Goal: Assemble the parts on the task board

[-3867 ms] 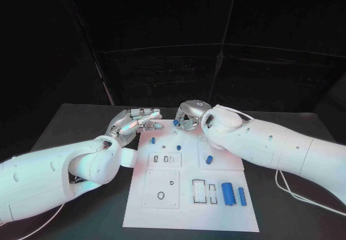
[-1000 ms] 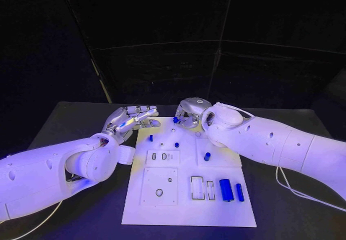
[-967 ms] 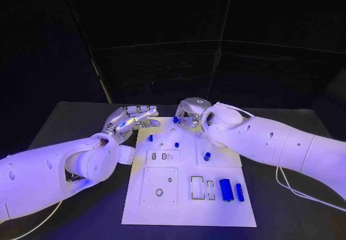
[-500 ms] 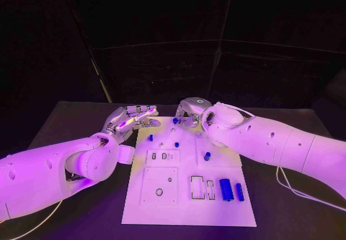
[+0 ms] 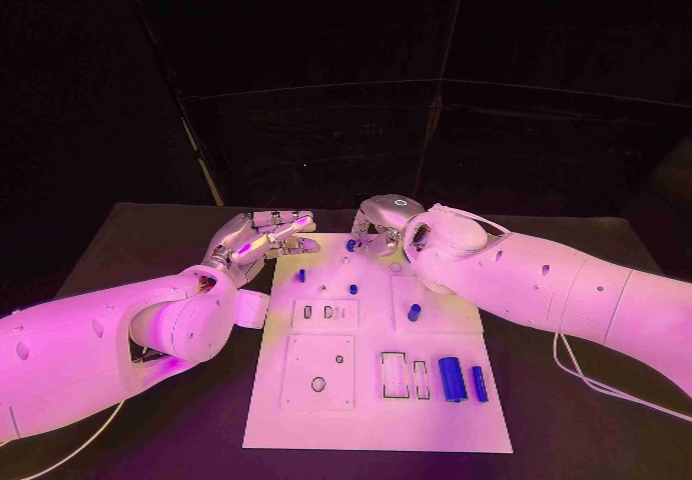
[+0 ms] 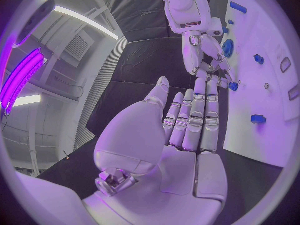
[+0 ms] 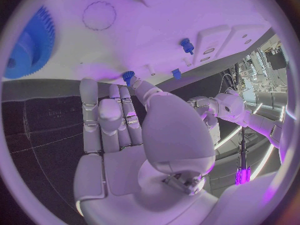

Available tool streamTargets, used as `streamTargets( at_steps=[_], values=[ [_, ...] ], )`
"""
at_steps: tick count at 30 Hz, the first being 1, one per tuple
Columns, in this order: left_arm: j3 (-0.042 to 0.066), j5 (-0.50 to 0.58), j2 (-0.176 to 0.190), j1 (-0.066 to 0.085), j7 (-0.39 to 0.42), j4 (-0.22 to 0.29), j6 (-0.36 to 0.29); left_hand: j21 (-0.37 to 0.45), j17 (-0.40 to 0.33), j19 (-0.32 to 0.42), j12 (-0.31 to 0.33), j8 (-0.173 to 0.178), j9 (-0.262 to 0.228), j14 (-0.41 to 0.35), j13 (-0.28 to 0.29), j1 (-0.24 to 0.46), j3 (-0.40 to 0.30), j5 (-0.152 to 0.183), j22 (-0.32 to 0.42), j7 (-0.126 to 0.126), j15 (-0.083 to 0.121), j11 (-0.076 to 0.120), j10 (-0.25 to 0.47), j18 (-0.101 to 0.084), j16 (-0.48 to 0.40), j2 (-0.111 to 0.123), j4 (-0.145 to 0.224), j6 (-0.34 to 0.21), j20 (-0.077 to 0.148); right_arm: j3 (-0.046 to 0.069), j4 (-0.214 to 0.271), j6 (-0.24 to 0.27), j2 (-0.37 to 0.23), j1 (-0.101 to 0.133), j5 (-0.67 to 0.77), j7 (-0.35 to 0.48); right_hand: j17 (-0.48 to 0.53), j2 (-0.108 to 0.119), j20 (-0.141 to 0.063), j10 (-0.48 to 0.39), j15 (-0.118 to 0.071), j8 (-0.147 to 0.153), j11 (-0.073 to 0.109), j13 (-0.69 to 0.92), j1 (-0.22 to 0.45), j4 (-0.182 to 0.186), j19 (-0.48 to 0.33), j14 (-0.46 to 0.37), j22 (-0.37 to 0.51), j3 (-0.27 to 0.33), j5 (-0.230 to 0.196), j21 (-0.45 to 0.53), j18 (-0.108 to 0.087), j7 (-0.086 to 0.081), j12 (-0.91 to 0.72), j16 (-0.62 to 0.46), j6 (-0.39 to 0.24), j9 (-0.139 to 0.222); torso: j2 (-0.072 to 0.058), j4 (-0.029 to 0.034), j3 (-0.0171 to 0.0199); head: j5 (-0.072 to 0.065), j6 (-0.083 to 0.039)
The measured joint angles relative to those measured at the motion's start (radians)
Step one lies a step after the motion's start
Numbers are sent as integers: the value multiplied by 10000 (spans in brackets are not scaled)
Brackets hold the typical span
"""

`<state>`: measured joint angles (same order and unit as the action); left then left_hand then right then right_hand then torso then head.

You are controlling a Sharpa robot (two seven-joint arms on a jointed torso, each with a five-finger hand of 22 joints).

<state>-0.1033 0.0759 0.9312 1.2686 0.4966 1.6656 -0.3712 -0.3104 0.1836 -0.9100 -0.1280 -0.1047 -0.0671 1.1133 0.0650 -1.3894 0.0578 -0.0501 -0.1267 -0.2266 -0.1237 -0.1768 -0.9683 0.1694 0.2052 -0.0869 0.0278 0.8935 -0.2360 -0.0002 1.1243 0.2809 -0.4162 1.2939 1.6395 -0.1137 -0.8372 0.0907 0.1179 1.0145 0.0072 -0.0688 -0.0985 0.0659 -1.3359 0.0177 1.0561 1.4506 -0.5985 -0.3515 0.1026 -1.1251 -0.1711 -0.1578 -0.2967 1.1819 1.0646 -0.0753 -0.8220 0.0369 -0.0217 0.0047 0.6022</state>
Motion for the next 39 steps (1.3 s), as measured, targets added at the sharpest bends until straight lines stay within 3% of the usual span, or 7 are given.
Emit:
streamTargets(
  at_steps=[16,23,28,32,34,36,39],
  values=[
    [0,0,2,0,0,-37,0,0,-2,0,0,0,0,0,0,0,0,0,-1,0,0,0,0,0,0,0,0,0,0,-1,176,296,-247,-13,-82,17,159,169,69,-106,57,59,-106,10,94,38,-115,-58,181,40,-39,110,0,-200,84,-133,-881,113,5,0,0,-10,-29],
    [-1,0,50,-1,4,-190,3,0,-3,0,0,0,0,0,0,0,-29,0,-2,0,0,0,0,0,0,0,28,0,0,-2,1051,1038,-1159,-17,-778,309,305,289,71,-36,89,59,-146,49,110,82,-176,-89,313,146,-39,147,0,-267,52,-201,-1161,107,64,-51,15,-21,-105],
    [-3,-1,114,-1,16,-320,4,0,-3,0,0,0,0,0,0,0,-29,0,8,0,0,0,0,0,0,0,28,0,0,10,1769,1266,-2089,-4,-1715,418,107,486,4,1366,26,15,89,446,301,164,-31,-26,37,519,237,45,0,-194,-805,-150,-1131,67,161,-128,37,0,-128],
    [-2,-1,134,0,25,-406,8,0,-4,0,0,0,0,0,0,0,-26,0,8,0,0,0,0,0,-30,0,31,0,0,19,2131,1195,-2763,17,-2366,365,-1666,696,-288,2311,-261,-119,417,2008,410,321,587,149,-742,1356,553,-417,0,108,-2947,961,-1176,37,251,-204,64,5,-124],
    [-2,-1,133,3,31,-436,14,0,-4,0,0,0,0,0,0,0,-1,0,8,0,0,0,0,0,-47,0,56,0,0,20,2221,1063,-3024,19,-2615,267,-2936,694,-328,2497,-274,-233,484,4592,412,504,906,162,-1175,1897,601,-668,10,97,-5390,1741,-1279,28,290,-247,79,-2,-117],
    [-2,-1,129,6,36,-468,20,0,-4,0,0,0,0,0,0,0,-1,0,7,0,0,0,0,0,-47,0,56,0,0,20,2244,903,-3197,21,-2774,155,-4029,603,-287,2707,-274,-283,409,7177,433,703,1194,163,-1640,2345,634,-923,240,43,-7587,2367,-1440,27,323,-285,91,-9,-112],
    [-1,-1,106,6,42,-510,33,0,-4,0,0,0,0,0,0,0,-1,0,7,0,0,0,0,0,-48,0,56,0,0,20,2208,623,-3351,21,-2926,-66,-4657,422,-191,2736,-176,-355,296,9126,248,977,1386,145,-1935,2922,698,-1101,243,-47,-9184,2843,-1718,27,372,-336,111,-17,-97]
  ],
)
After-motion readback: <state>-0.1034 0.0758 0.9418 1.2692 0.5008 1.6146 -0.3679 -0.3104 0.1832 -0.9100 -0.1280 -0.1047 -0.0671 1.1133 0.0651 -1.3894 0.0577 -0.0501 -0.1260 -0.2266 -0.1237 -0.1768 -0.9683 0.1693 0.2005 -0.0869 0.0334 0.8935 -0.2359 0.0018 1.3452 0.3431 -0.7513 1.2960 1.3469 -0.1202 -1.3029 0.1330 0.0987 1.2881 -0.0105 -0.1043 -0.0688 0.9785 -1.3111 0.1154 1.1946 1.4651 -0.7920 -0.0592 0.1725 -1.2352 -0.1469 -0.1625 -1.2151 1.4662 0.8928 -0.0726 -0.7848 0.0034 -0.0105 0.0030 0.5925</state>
